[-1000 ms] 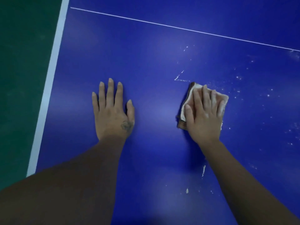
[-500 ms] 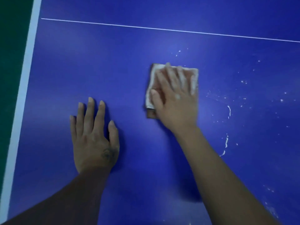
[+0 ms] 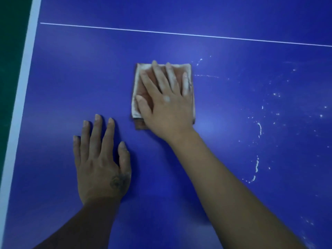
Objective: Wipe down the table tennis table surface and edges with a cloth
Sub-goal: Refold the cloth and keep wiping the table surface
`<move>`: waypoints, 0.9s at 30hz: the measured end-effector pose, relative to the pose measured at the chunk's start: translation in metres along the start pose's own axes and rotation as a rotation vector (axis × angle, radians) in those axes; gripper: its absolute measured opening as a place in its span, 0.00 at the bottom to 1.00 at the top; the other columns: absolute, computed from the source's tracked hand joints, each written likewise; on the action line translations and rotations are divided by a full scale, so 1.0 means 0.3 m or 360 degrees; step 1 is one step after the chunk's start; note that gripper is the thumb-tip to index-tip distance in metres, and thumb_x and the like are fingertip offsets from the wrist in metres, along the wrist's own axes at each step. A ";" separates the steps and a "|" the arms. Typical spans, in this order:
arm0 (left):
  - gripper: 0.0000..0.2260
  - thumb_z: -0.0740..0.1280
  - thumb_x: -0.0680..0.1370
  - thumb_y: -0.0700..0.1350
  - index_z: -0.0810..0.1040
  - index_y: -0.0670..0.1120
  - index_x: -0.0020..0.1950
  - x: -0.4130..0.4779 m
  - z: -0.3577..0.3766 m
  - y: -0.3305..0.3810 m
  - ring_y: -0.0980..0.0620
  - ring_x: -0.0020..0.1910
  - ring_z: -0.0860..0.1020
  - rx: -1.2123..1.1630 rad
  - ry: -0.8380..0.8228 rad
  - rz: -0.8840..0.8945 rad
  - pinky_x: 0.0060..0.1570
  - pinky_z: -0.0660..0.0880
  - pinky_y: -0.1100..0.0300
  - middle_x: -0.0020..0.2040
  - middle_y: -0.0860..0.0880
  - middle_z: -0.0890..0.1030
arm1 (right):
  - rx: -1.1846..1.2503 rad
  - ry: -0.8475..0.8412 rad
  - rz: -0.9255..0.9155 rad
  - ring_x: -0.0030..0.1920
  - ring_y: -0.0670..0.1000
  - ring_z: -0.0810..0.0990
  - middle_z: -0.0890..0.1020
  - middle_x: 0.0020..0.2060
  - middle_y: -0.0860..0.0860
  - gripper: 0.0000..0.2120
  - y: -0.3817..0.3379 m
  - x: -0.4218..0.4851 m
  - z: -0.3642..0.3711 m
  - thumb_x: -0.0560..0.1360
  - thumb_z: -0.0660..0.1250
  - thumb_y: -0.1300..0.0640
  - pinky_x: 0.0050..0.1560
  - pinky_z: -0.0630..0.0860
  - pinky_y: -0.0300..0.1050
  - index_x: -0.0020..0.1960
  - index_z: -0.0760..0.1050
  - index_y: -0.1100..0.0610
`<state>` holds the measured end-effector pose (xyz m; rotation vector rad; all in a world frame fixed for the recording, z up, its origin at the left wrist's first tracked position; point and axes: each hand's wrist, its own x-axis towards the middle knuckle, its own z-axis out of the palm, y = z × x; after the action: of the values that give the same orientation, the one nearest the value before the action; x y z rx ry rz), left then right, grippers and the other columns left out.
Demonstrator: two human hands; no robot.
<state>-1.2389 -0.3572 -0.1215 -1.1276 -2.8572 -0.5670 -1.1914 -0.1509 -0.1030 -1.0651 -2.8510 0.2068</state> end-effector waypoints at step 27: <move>0.27 0.60 0.86 0.50 0.68 0.44 0.85 0.004 0.000 0.013 0.42 0.88 0.57 -0.0041 0.0020 0.0001 0.86 0.52 0.37 0.87 0.44 0.64 | -0.0138 0.0051 0.0121 0.87 0.52 0.54 0.58 0.86 0.45 0.31 0.316 0.201 -0.035 0.84 0.49 0.35 0.85 0.44 0.63 0.85 0.62 0.43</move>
<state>-1.2373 -0.3538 -0.1202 -1.1244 -2.8473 -0.6104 -1.1742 -0.0395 -0.1054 -1.1831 -2.8167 0.0716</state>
